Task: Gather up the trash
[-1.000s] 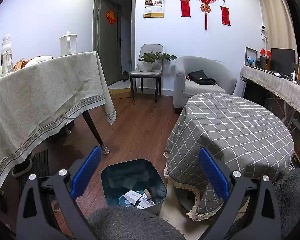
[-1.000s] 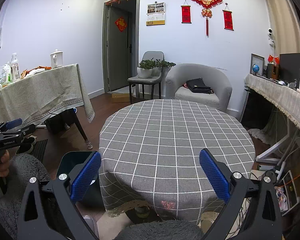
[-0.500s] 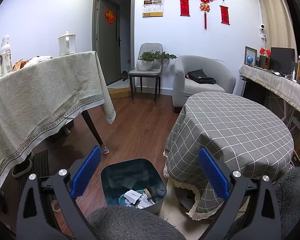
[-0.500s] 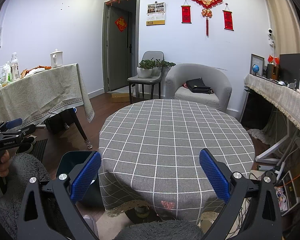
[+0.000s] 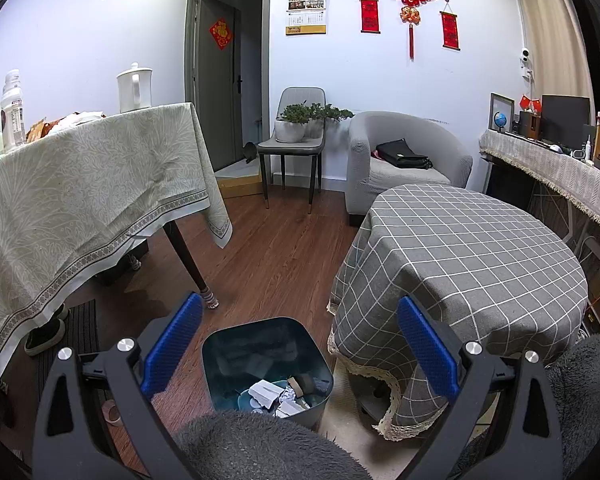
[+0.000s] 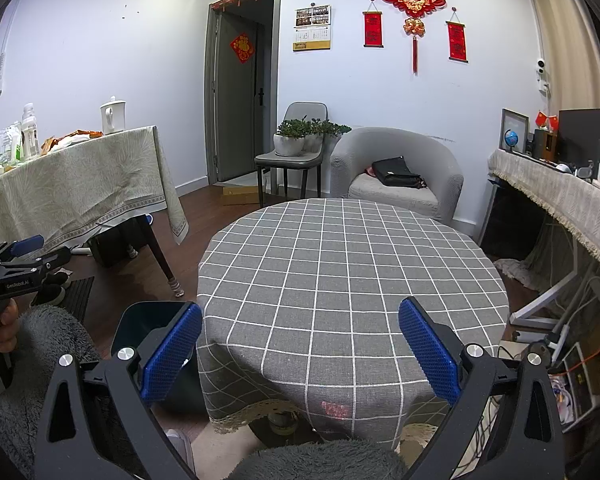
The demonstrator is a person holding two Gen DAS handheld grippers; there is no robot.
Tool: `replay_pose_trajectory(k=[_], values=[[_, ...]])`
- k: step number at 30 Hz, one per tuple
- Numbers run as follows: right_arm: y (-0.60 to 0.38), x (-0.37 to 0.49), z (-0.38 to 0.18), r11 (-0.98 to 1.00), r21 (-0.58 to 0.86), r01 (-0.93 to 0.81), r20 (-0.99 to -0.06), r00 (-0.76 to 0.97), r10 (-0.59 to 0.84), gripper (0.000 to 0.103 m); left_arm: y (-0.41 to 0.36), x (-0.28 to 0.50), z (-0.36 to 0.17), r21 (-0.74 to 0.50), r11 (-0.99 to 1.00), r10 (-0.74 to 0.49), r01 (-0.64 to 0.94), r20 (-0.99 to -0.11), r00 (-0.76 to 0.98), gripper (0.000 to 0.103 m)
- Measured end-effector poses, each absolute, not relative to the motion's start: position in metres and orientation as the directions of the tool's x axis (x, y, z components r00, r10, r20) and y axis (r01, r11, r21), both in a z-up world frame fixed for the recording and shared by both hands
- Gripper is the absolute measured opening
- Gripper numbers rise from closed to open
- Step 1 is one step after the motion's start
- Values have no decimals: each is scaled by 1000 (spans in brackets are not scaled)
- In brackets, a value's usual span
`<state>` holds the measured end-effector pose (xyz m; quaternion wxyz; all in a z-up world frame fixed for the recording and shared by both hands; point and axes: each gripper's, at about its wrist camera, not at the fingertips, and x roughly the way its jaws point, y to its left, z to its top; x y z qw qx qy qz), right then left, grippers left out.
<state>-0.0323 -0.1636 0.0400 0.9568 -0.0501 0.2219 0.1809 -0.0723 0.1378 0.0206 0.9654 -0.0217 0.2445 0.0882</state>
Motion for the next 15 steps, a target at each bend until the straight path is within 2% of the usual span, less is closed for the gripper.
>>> replay_pose_trajectory(k=[15], values=[[-164,-32,40,929,-14,-369,-442,836,326,99,138,-72,22,1,983,160,-181,-477,864,99]])
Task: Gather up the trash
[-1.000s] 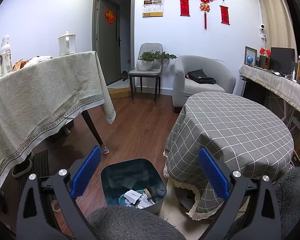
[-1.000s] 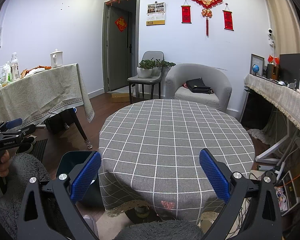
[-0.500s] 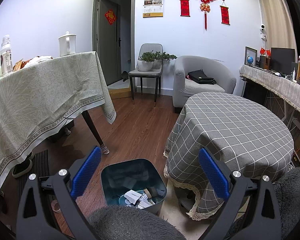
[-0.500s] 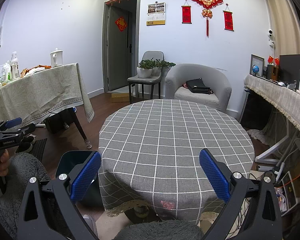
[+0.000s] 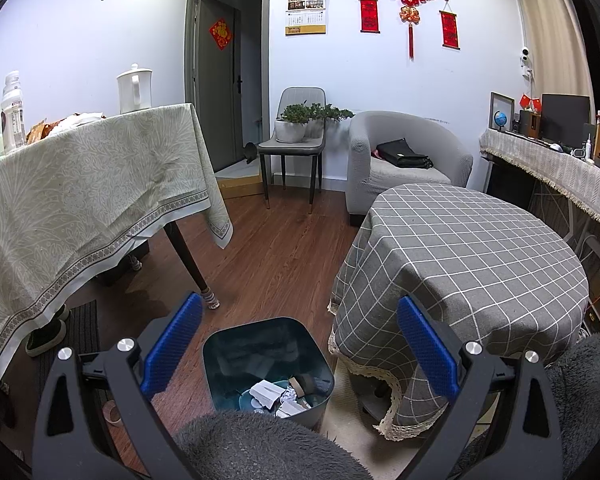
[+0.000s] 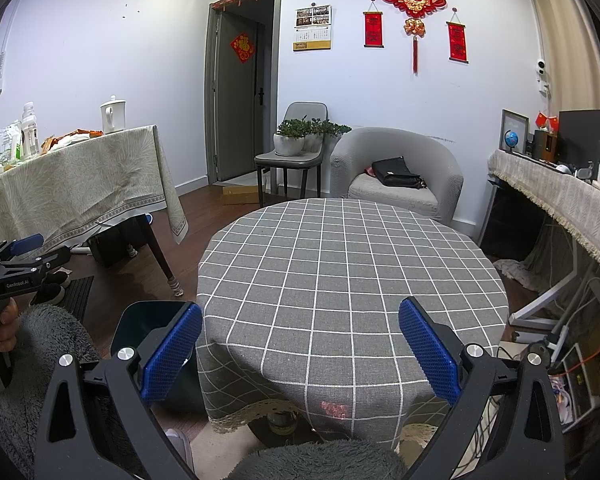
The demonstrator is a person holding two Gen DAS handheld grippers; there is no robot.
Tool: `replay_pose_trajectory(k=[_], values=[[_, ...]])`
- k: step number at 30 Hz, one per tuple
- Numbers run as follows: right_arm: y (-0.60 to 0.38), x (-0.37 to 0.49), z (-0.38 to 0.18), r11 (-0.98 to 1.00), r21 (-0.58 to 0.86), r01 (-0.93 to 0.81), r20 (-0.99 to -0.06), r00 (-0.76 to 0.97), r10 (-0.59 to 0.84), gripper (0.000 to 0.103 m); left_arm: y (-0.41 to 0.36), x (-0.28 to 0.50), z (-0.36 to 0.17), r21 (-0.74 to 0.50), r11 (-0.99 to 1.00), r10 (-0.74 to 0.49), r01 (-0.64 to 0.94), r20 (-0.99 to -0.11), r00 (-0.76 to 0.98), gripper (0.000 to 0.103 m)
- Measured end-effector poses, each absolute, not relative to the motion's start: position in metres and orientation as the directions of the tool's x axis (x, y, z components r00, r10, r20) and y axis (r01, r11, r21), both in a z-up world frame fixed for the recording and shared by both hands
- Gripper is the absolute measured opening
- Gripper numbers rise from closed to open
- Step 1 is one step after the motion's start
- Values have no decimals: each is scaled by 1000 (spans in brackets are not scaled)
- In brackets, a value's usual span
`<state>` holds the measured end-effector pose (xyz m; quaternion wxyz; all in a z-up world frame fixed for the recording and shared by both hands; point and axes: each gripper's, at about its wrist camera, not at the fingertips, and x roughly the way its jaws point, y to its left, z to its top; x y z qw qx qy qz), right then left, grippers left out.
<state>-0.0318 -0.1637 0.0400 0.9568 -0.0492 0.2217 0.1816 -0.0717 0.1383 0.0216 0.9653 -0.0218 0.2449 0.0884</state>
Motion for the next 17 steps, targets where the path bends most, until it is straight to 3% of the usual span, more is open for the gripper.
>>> replay_pose_trajectory(k=[17], values=[[-164,-32,40,929,-14,-370,-442,836,326,99,145,-73,19,-22,982,154,-189,-488,859,99]])
